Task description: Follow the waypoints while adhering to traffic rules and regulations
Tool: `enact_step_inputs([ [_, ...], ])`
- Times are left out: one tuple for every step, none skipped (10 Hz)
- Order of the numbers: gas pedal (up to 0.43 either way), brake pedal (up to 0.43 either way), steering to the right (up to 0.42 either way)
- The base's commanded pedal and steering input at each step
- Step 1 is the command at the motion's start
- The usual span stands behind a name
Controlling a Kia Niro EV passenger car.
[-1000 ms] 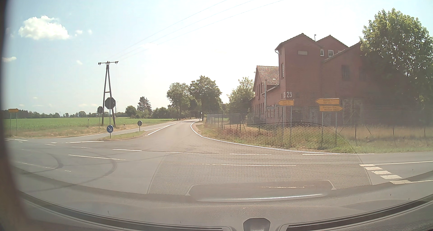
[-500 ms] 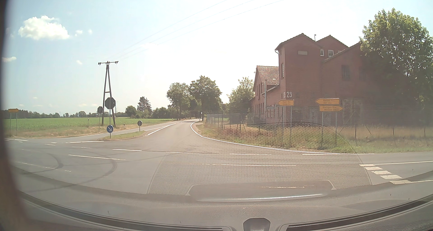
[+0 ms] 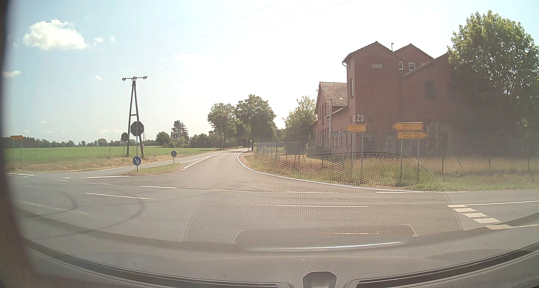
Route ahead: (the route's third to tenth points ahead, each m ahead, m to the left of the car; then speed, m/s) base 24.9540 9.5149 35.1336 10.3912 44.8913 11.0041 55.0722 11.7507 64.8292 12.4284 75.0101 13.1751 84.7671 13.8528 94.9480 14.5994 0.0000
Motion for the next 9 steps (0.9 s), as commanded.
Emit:
enact_step_inputs([
  [0.000, 0.360, -0.064],
  [0.000, 0.354, -0.064],
  [0.000, 0.360, -0.064],
  [0.000, 0.360, -0.064],
  [0.000, 0.360, -0.064],
  [0.000, 0.360, -0.064],
  [0.000, 0.354, -0.064],
  [0.000, 0.360, -0.064],
  [0.000, 0.360, -0.064],
])
